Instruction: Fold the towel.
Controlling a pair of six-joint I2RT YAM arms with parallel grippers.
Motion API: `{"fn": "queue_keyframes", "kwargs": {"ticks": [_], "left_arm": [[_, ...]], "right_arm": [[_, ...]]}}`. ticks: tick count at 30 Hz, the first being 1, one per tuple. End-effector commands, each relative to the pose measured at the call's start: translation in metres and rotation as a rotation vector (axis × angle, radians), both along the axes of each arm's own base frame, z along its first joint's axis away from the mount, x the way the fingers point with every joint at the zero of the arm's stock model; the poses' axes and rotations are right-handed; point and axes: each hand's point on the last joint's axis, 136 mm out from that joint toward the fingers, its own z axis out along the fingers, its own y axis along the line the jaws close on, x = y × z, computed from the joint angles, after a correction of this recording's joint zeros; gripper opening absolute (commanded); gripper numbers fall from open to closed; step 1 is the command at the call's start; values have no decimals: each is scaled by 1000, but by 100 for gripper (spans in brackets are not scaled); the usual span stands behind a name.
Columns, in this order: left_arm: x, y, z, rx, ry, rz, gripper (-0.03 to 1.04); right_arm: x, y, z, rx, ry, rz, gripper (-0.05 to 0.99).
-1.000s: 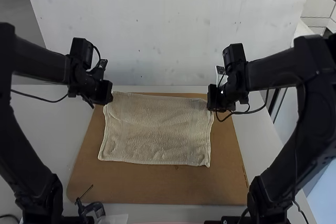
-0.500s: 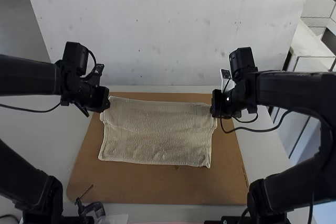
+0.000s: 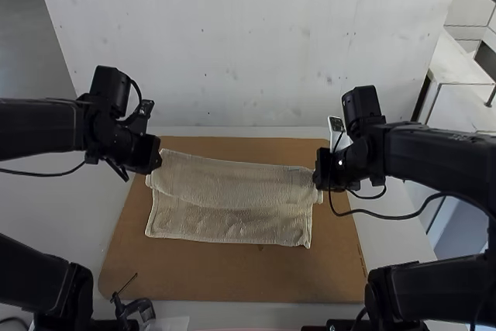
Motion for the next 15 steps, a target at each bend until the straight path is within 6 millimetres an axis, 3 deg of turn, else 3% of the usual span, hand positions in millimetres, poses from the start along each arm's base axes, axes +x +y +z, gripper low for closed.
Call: {"fn": "queue_keyframes", "kwargs": {"ticks": [1, 15], "left_arm": [[1, 6, -8, 38, 12, 18, 1], [15, 20, -45, 61, 79, 43, 1]], "right_arm": [[2, -4, -11, -16, 28, -22, 2], [27, -1, -37, -33, 93, -30, 2]]}}
